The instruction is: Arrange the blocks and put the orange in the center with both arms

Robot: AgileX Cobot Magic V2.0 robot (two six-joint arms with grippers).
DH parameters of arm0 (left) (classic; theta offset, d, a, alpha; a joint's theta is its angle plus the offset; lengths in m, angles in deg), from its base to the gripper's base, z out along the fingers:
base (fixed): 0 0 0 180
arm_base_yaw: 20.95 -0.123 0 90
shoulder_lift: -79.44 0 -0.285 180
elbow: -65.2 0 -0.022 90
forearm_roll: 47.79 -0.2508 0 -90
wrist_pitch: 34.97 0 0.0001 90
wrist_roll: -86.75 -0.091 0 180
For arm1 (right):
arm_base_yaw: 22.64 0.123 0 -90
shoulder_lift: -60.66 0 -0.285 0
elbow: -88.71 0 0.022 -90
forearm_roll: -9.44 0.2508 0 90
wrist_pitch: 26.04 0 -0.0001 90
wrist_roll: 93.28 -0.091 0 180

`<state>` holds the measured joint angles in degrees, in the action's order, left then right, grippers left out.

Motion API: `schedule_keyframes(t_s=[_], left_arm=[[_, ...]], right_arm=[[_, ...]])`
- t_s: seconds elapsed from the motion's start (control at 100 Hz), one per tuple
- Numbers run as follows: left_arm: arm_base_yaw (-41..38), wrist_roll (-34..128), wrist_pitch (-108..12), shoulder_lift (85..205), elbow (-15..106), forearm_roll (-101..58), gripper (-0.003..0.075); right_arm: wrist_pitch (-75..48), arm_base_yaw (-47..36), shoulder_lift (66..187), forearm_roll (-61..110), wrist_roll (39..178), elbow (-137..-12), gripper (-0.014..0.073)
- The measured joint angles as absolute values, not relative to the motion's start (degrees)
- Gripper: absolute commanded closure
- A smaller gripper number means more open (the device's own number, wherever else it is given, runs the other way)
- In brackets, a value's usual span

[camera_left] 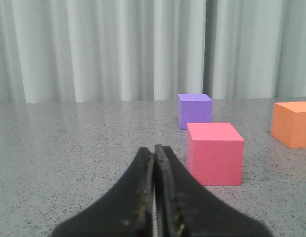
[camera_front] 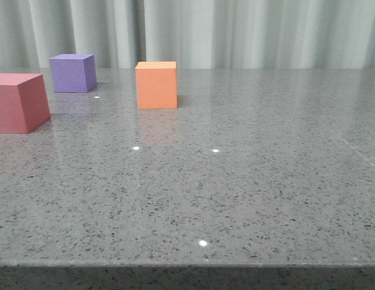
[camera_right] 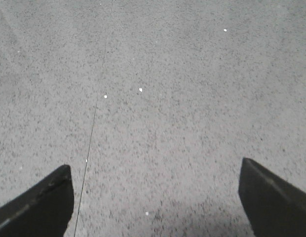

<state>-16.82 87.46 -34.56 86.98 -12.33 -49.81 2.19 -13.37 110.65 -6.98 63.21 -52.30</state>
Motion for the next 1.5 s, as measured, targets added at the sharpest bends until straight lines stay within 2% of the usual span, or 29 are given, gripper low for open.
schedule_keyframes(t_s=[0.28, 0.37, 0.42, 0.49, 0.68, 0.73, 1.5], left_arm=[[-16.8, 87.5, -34.6, 87.0, -12.3, -49.8, 0.0741], [-16.8, 87.5, -34.6, 87.0, -12.3, -49.8, 0.0741], [-16.8, 87.5, -34.6, 87.0, -12.3, -49.8, 0.0741], [-16.8, 87.5, -34.6, 87.0, -12.3, -49.8, 0.0741], [-16.8, 87.5, -34.6, 87.0, -12.3, -49.8, 0.0741], [-16.8, 87.5, -34.6, 87.0, -12.3, -49.8, 0.0741], [-16.8, 87.5, -32.9, 87.0, -12.0, -46.0, 0.0741]], right_arm=[[-0.4, -13.4, 101.7, -7.2, 63.2, -46.4, -0.0069], [-1.6, -13.4, 101.4, -8.0, 63.2, -46.4, -0.0026], [-1.7, -13.4, 101.4, -8.6, 63.2, -46.4, 0.0032], [-1.9, -13.4, 101.4, -9.1, 63.2, -46.3, 0.0155], [-1.9, -13.4, 101.4, -9.1, 63.2, -46.3, 0.0594], [-1.9, -13.4, 101.4, -9.1, 63.2, -46.3, 0.0666], [-1.9, -13.4, 101.4, -9.1, 63.2, -46.3, 0.0662]])
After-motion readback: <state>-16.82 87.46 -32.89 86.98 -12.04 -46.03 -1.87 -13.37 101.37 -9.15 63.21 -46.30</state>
